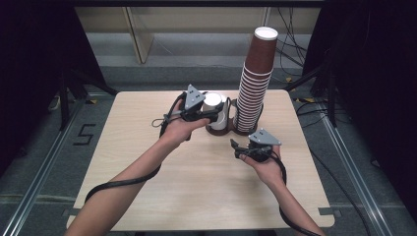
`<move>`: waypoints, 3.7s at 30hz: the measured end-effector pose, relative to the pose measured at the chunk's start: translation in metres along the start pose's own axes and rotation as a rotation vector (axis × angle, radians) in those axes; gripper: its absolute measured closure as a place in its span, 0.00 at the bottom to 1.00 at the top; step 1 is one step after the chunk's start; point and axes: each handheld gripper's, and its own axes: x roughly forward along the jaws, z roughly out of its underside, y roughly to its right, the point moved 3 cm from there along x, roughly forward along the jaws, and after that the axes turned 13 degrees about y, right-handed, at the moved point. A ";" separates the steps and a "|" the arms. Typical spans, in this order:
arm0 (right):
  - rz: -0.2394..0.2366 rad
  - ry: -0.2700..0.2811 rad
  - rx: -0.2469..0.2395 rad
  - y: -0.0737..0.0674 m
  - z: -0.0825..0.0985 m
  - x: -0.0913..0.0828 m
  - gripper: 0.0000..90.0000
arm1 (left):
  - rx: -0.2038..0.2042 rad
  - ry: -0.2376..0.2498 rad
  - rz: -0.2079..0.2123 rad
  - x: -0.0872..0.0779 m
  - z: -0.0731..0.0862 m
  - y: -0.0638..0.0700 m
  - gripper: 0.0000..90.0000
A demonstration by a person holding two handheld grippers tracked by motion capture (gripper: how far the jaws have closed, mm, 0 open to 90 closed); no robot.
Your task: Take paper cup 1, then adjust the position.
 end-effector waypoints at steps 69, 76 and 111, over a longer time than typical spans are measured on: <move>-0.166 0.097 -0.049 -0.069 -0.005 -0.025 0.35 | -0.050 -0.037 0.175 -0.050 0.036 0.074 0.14; -0.134 0.071 -0.018 -0.060 -0.002 -0.025 0.36 | -0.037 -0.004 0.154 -0.059 0.029 0.066 0.06; -0.170 0.028 0.598 -0.040 -0.010 -0.030 0.36 | 0.076 -0.051 0.193 -0.098 0.090 0.078 0.03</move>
